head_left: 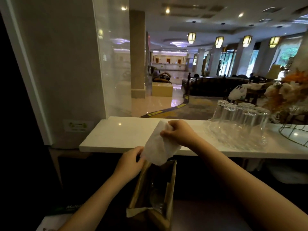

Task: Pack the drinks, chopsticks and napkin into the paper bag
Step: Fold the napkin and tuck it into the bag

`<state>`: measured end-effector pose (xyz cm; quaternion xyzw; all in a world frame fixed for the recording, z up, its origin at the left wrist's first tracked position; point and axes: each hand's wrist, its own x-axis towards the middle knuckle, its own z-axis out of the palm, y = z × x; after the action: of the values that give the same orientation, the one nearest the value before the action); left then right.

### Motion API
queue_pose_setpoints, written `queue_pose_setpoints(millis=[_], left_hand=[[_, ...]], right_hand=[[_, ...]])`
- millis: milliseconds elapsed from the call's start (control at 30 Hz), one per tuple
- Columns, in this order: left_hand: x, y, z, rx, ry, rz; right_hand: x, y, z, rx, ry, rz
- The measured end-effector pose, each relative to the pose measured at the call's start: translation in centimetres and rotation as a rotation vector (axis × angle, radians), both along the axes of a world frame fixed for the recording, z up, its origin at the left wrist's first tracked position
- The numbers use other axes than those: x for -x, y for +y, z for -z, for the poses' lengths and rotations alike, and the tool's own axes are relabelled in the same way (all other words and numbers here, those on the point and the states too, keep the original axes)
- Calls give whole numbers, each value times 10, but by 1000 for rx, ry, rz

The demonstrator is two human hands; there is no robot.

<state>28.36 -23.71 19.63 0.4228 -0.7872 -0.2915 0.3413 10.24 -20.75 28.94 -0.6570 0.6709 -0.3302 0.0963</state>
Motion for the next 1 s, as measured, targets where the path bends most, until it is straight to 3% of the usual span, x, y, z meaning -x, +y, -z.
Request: queue_pose_setpoints(millis=[67,133,267,433,633,833,1000], left_hand=[[-9,0,14,-49,-209,63],[-12,-2,20,-123,-275,59],[-13,-4,31,-225,-224,-28],[-8,11,41,-218,-219,-26],[-4,13,37,-194,-250,-69],[-6,18,42,-170,-193,-105],[-9,33,49,-173,-172,-116]], right_hand=[[-5,0,9,-36,-14,0],[-11,3,20,-104,-26,-23],[-25,14,43,-231,-71,-83],[-21,33,53,-134,-57,-38],[-31,43,78,-450,35,-146],[-50,34,93,-525,20,-158],[-55,52,121,-755,194,-211]])
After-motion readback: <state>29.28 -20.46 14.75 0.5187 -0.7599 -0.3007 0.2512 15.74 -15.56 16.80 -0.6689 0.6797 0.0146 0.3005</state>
